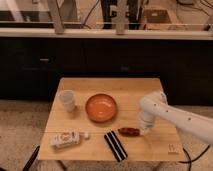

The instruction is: Drag the pepper across the table

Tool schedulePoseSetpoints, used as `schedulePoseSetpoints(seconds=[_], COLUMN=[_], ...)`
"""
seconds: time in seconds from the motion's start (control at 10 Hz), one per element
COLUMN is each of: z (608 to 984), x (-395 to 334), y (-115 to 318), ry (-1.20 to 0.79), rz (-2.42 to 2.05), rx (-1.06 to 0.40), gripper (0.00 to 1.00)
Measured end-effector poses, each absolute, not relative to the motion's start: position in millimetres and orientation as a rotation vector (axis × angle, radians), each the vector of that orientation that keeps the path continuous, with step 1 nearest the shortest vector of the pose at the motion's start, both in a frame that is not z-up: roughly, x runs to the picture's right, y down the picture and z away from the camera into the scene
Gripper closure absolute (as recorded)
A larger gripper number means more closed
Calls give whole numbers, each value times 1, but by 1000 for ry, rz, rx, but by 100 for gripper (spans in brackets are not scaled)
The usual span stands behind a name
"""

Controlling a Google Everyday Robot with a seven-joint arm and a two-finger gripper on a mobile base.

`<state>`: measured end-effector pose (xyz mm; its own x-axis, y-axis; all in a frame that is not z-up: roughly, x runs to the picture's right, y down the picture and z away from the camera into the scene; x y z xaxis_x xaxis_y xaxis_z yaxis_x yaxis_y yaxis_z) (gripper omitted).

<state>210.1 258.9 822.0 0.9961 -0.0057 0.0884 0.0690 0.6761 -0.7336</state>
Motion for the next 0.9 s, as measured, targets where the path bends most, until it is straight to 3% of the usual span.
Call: schedulePoseSetpoints(seconds=[0.9], z=[824], x=[204], y=[256], ry=[-89], rz=[-44], rx=[-848], gripper=[100])
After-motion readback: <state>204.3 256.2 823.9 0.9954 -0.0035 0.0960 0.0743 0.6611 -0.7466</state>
